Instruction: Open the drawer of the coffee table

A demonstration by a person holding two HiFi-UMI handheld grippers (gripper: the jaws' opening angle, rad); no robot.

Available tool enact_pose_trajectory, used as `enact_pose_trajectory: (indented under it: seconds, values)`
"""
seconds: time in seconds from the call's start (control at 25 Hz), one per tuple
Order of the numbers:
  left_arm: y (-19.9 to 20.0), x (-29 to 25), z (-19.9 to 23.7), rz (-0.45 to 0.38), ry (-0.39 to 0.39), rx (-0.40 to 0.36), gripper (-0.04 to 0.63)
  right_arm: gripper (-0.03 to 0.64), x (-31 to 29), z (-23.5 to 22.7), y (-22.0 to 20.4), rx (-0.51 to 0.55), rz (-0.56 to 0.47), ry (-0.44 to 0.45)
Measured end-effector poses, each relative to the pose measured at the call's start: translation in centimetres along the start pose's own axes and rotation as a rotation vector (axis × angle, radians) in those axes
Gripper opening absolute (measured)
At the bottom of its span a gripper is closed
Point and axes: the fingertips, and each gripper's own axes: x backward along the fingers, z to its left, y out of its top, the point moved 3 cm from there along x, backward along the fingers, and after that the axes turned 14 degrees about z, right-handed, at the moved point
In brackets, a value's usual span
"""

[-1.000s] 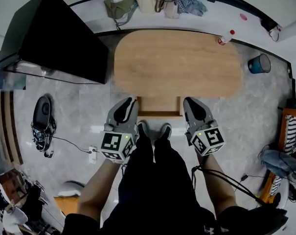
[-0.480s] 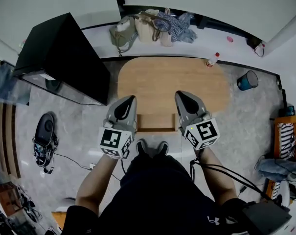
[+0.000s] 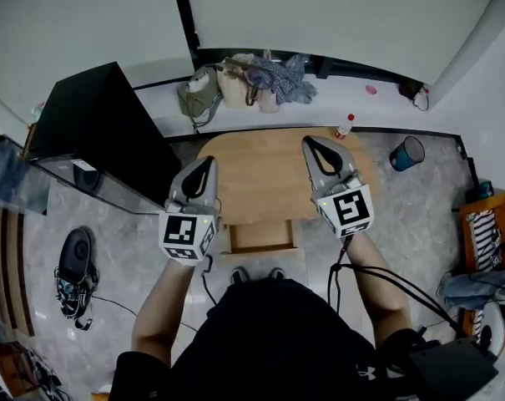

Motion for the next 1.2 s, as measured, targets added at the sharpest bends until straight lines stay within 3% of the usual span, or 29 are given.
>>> enact_pose_trajectory:
  seconds: [0.28,0.56,0.76,1.2]
  values:
    - [1.1,-0.7,2.0,-0.022,-0.003,0.111,0.002,0.0,-0.3,-1.8,1.8,-0.058,-0.044,-0.019]
    - [3.0,-0.8,1.5,-0.062,-0.036,0.09,0.002,0.002,-0.6,-0.6,3.5,-0.113,-0.151,0.054]
    - [3.4,-0.9,1.3,-0.07,-0.049,0.091,0.002,0.0,-0.9,-0.3,3.4,-0.1,-0.131,0.031]
    - [3.0,-1.1,1.3,-0.055,-0.054,0.09,0.002,0.0,-1.0,-0.5,2.6,-0.176,-0.086,0.029]
